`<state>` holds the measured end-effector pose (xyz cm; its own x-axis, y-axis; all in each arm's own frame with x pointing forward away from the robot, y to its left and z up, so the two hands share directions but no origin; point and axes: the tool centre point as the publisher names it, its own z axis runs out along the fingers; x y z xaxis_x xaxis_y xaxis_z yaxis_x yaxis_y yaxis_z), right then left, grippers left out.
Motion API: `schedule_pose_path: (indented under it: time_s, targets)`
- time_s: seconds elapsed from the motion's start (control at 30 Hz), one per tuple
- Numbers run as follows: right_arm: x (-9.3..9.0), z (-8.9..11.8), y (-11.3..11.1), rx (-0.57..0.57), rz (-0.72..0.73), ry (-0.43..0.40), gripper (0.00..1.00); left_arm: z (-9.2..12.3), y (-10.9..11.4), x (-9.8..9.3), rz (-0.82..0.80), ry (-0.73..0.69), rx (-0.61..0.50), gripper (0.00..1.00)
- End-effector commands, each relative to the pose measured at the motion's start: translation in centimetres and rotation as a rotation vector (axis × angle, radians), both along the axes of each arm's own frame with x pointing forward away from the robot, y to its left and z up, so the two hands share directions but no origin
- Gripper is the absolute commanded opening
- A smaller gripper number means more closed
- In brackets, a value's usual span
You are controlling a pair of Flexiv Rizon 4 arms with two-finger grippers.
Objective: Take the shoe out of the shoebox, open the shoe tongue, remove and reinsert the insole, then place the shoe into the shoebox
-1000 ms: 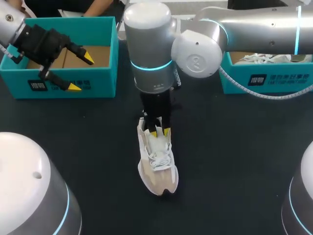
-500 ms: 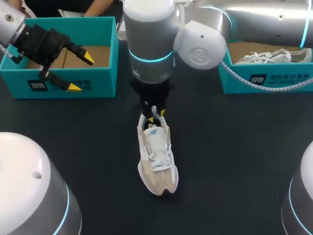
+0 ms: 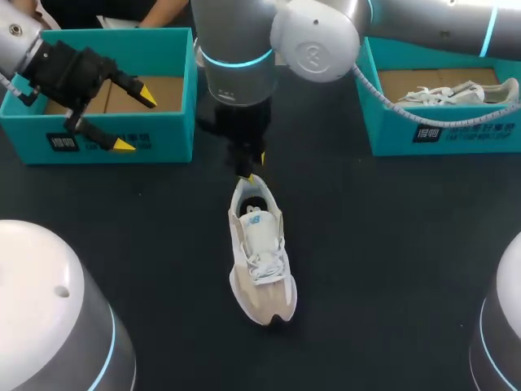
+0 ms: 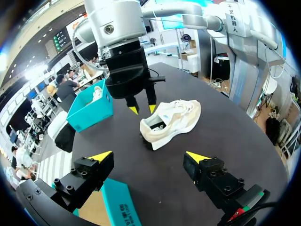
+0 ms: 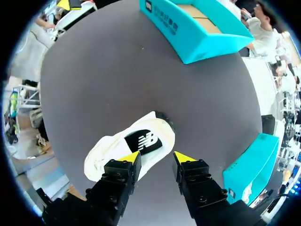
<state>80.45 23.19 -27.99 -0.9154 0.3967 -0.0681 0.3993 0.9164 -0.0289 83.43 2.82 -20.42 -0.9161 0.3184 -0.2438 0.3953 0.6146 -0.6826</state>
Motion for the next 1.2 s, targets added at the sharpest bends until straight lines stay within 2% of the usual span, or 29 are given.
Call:
schedule_pose_path:
  time_s: [0.03, 0.13, 0.2, 0.23, 0.27, 0.3, 0.37, 0.47, 0.6, 0.73, 0.87, 0.93, 0.97, 1.07, 1.2]
  targets:
    - [0.5, -1.2, 0.7, -0.091, 0.265, -0.053, 0.45, 0.0, 0.0, -0.1, 0.001, 0.0, 0.005, 1.0]
    - [0.6, -1.4, 0.7, -0.086, 0.267, -0.051, 0.45, 0.0, 0.0, -0.1, 0.001, 0.0, 0.005, 1.0]
    - [0.9, -3.1, 0.7, -0.103, 0.314, -0.083, 0.48, 0.0, 0.0, -0.1, 0.001, 0.0, 0.005, 1.0]
    - [0.9, -3.1, 0.7, -0.103, 0.314, -0.083, 0.48, 0.0, 0.0, -0.1, 0.001, 0.0, 0.005, 1.0]
    - [1.1, -3.9, 0.6, -0.113, 0.336, -0.096, 0.61, 0.0, 0.0, -0.1, 0.001, 0.0, 0.005, 1.0]
    - [1.2, -4.1, 0.5, -0.114, 0.342, -0.102, 0.62, 0.0, 0.0, -0.1, 0.001, 0.0, 0.005, 1.0]
    - [1.5, -4.9, 0.4, -0.11, 0.367, -0.111, 0.53, 0.0, 0.0, -0.1, 0.001, 0.0, 0.005, 1.0]
    - [1.9, -5.7, 0.3, -0.113, 0.385, -0.114, 0.59, 0.0, 0.0, -0.1, 0.001, 0.0, 0.005, 1.0]
    - [2.7, -6.7, 0.4, -0.101, 0.411, -0.126, 0.52, 0.0, 0.0, -0.1, 0.001, 0.0, 0.005, 1.0]
    - [3.1, -7.3, 0.0, -0.106, 0.432, -0.132, 0.49, 0.0, 0.0, -0.1, 0.001, 0.0, 0.005, 1.0]
    - [3.1, -7.6, -0.4, -0.107, 0.441, -0.133, 0.35, 0.0, 0.0, -0.1, 0.001, 0.0, 0.005, 1.0]
    - [3.2, -7.7, -0.7, -0.106, 0.441, -0.134, 0.14, 0.0, 0.0, -0.1, 0.001, 0.0, 0.005, 1.0]
    - [3.2, -7.7, -0.8, -0.109, 0.439, -0.14, 0.0, 0.0, 0.0, -0.1, 0.001, 0.0, 0.005, 1.0]
    - [3.1, -7.3, -0.8, -0.105, 0.436, -0.141, 0.0, 0.0, 0.0, -0.1, 0.001, 0.0, 0.005, 1.0]
    - [2.0, -5.6, -0.5, -0.062, 0.41, -0.122, 0.0, 0.0, 0.0, -0.1, 0.001, 0.0, 0.005, 1.0]
